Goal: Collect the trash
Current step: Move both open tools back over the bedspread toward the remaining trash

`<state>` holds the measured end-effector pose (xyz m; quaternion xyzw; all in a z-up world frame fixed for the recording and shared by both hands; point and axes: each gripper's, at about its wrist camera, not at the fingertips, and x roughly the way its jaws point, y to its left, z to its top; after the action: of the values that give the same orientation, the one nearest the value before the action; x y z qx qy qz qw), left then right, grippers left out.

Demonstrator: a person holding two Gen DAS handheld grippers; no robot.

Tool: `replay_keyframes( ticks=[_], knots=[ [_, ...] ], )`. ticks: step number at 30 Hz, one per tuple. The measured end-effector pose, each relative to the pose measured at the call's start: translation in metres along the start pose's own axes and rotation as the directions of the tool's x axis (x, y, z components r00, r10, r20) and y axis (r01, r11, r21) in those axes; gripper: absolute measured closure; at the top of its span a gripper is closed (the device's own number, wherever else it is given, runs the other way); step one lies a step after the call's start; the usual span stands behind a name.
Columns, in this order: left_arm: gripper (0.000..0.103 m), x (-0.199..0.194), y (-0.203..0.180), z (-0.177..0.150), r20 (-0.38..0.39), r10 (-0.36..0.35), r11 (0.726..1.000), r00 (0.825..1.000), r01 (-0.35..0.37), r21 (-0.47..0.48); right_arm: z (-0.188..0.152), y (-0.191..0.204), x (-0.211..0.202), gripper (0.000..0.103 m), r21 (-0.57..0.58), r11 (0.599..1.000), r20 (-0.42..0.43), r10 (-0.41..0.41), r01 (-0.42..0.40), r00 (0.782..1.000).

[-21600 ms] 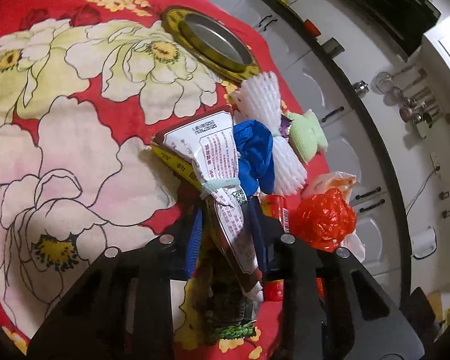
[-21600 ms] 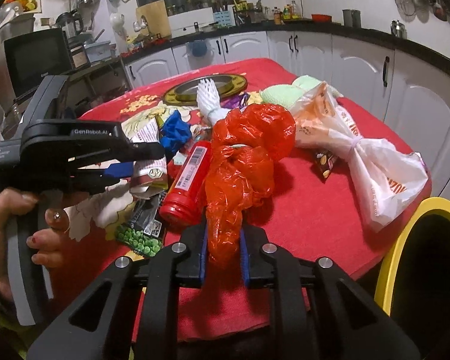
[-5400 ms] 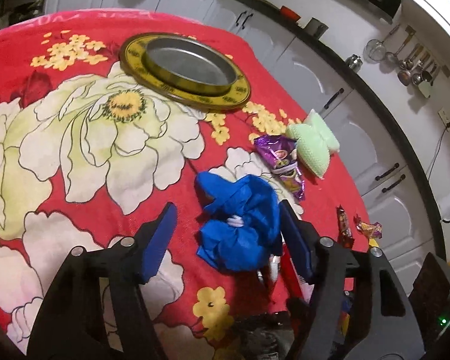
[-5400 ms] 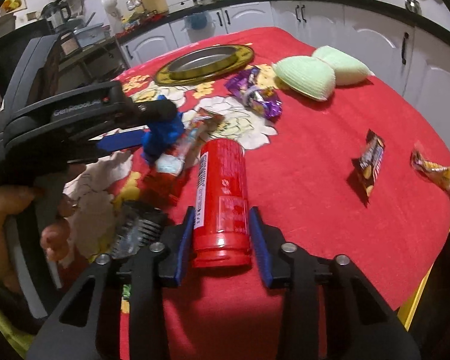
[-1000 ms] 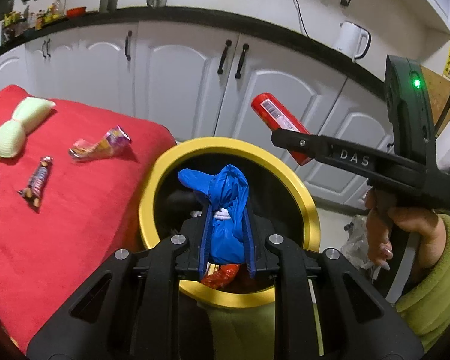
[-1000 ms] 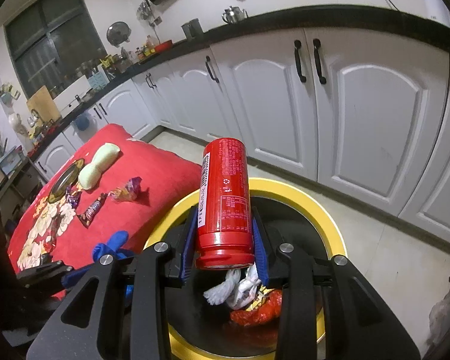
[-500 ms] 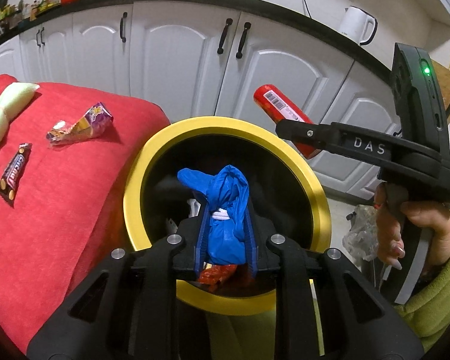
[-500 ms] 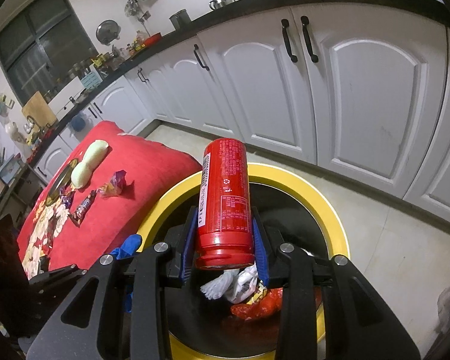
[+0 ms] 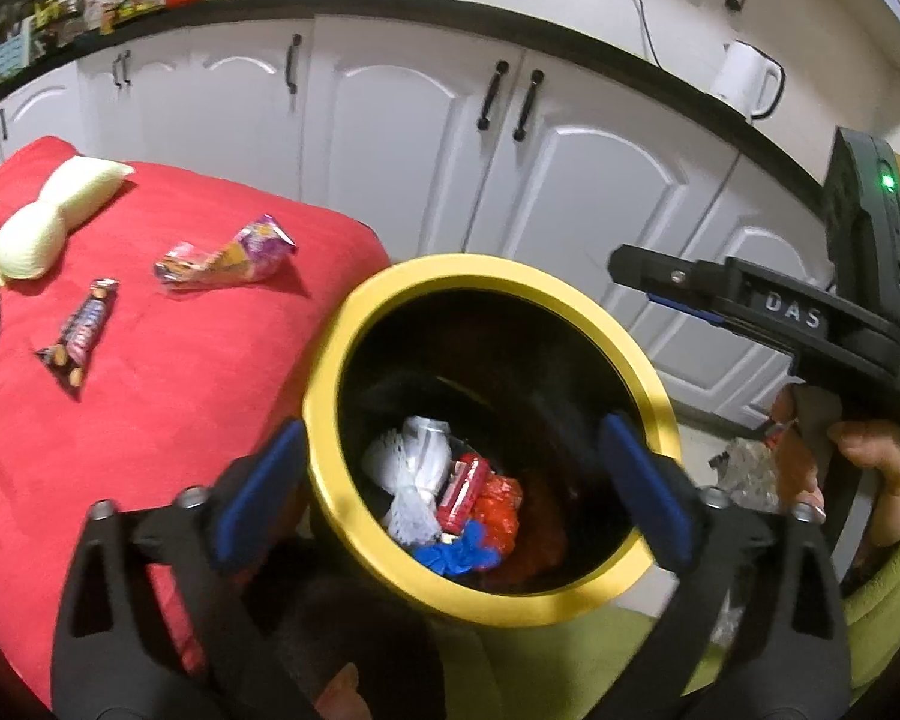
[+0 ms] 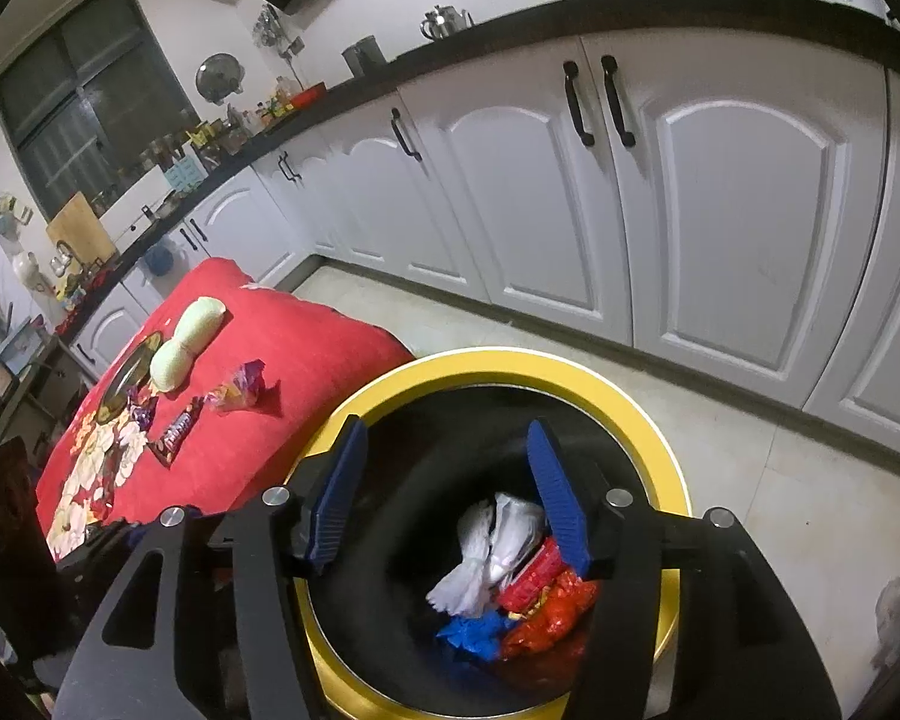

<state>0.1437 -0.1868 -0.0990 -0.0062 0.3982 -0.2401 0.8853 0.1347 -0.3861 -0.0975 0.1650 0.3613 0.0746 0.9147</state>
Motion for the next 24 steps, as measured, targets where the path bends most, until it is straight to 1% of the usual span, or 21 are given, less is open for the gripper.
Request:
replay_keyframes(
  ticks=[6, 13, 20, 24],
  knots=[
    [0.011, -0.016, 0.007, 0.003, 0.042, 0.053, 0.998, 0.998, -0.052, -0.019, 0.002, 0.008, -0.006, 0.048, -0.023, 1.000, 0.017, 0.001, -0.001, 1.000],
    [0.011, -0.035, 0.011, 0.005, 0.097, 0.090, 0.996, 0.991, -0.089, -0.021, 0.004, 0.023, -0.015, 0.048, -0.060, 0.998, 0.041, 0.010, -0.007, 0.999],
    [0.011, -0.054, 0.013, 0.006, 0.144, 0.117, 0.993, 0.983, -0.115, -0.026, 0.006, 0.037, -0.022, 0.048, -0.091, 0.996, 0.057, 0.021, -0.015, 0.998],
    [0.011, -0.066, 0.019, 0.007, 0.174, 0.143, 0.990, 0.974, -0.138, -0.042, 0.006, 0.048, -0.026, 0.048, -0.114, 0.993, 0.064, 0.032, -0.025, 0.997]
  ],
)
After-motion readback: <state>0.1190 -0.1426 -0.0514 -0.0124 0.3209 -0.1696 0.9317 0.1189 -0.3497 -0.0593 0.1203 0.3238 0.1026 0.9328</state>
